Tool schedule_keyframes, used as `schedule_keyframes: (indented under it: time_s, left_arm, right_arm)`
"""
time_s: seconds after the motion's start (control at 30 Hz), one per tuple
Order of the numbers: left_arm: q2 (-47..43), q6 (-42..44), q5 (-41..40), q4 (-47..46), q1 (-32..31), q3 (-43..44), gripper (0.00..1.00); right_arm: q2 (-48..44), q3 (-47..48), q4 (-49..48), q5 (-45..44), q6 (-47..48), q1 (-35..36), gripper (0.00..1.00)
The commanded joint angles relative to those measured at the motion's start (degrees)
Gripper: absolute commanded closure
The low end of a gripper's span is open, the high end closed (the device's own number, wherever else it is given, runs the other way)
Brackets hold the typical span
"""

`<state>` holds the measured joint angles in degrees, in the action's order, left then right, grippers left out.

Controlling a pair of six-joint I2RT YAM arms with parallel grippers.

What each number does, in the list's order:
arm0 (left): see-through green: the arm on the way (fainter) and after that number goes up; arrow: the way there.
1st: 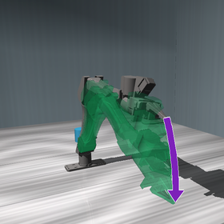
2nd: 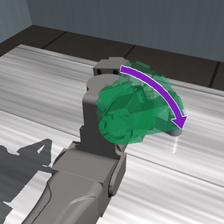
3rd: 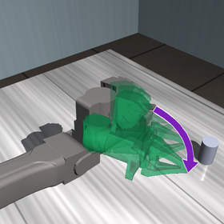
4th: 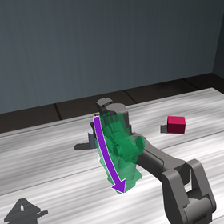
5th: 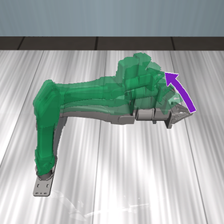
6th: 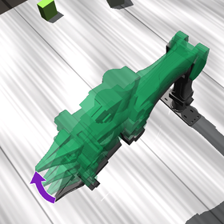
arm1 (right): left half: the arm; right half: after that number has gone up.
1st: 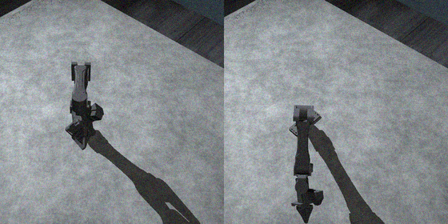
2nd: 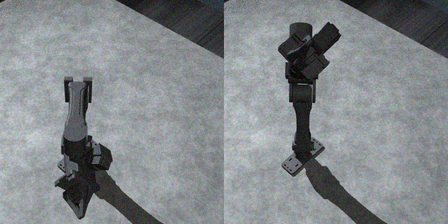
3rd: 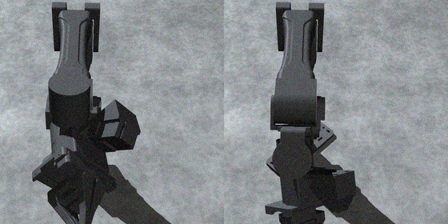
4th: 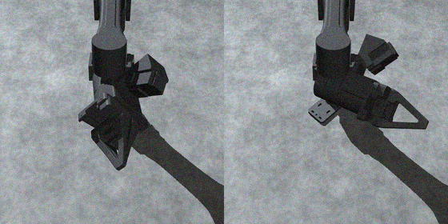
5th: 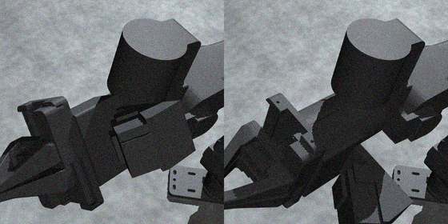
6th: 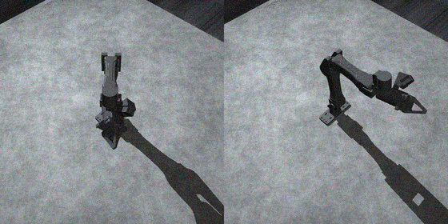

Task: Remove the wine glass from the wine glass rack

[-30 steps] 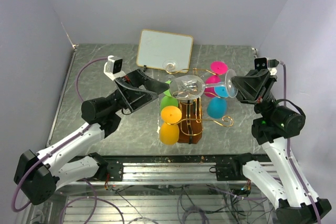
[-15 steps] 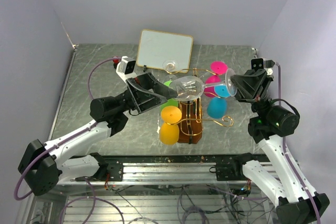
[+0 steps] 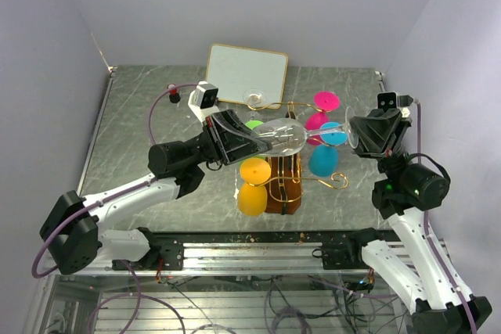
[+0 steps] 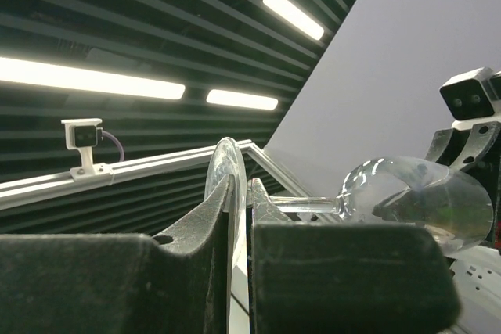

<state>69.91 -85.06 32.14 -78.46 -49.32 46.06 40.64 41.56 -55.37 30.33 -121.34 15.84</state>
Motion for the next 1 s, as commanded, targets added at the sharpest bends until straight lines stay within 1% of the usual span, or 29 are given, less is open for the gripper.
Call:
schedule_keyframes:
  time_s: [0.0,0.07,0.1,0.17,0.2,0.27,0.33,0.37,0.4,0.43,0.47,0.53,0.6,0.63,0.73,0.77,0.9,0.97]
  left_arm:
    - [1.35,-2.57,-0.15,-12.09,-1.55,2.69,0.80]
    - [1.10,-2.47,-0.70,-11.75,-1.54,2.59,0.90]
    - [0.58,-2.05,-0.80,-11.09,-1.53,2.44,0.93]
    - [-0.96,-0.19,-1.27,-8.45,-1.53,1.52,0.93]
    - [-2.11,1.08,-1.78,-6.58,-1.54,0.79,0.93]
    - [-5.21,4.03,-2.92,-0.11,-1.52,-0.15,0.93]
    - [-8.24,7.59,-3.81,7.35,-1.50,-0.36,0.93]
    - [-9.85,9.87,-4.22,11.01,-1.49,-0.34,0.93]
    - [-11.33,11.83,-5.05,15.07,-1.56,-0.17,0.93]
    - [-12.81,13.78,-5.97,19.03,-1.57,-0.05,0.93]
    - [-14.34,15.30,-6.61,23.12,-1.54,0.40,0.93]
    - [-17.20,20.08,-8.51,32.62,-1.56,1.91,0.93]
    - [-20.23,25.01,-10.37,44.59,-1.57,4.59,0.93]
    - [-21.76,27.60,-12.03,52.16,-1.49,7.01,0.93]
    - [-25.08,34.40,-20.20,74.89,-1.53,13.65,0.93]
    - [-25.85,36.23,-23.16,84.34,-1.55,15.85,0.93]
    - [-26.45,41.39,-36.79,109.29,-1.49,25.99,0.93]
    - [-25.45,42.90,-42.55,119.74,-1.50,30.78,0.93]
  right_arm:
    - [-1.59,0.80,6.04,-2.77,4.52,-0.17,0.99]
    - [-3.41,2.35,12.27,-3.66,9.40,-0.15,0.93]
    - [-4.41,3.49,16.53,-4.60,12.34,-0.19,0.90]
    - [-6.65,7.17,27.68,-7.65,20.09,-0.15,0.84]
    - [-7.53,9.88,36.64,-9.30,24.96,-0.16,0.80]
    - [-8.34,16.92,50.38,-13.71,34.69,-0.19,0.68]
    - [-8.12,22.96,61.67,-18.76,42.58,-0.20,0.59]
    - [-7.94,25.03,66.10,-21.16,45.54,-0.16,0.53]
    - [-7.81,26.30,69.66,-23.64,47.44,-0.19,0.44]
    - [-7.75,26.98,72.41,-25.47,48.86,-0.19,0.37]
    - [-7.69,27.41,74.93,-27.24,50.20,-0.19,0.34]
    - [-7.32,28.73,80.34,-31.83,53.10,-0.19,0.33]
    - [-6.60,29.88,84.97,-35.07,56.06,-0.19,0.33]
    - [-6.07,30.45,87.12,-36.73,57.38,-0.19,0.34]
    - [-4.69,32.19,93.64,-42.12,61.37,-0.14,0.33]
    - [-4.34,32.74,95.33,-44.36,62.81,-0.20,0.34]
    - [-5.04,32.47,99.23,-53.15,67.90,-0.17,0.33]
    - [-6.18,31.09,99.65,-56.99,71.07,-0.17,0.33]
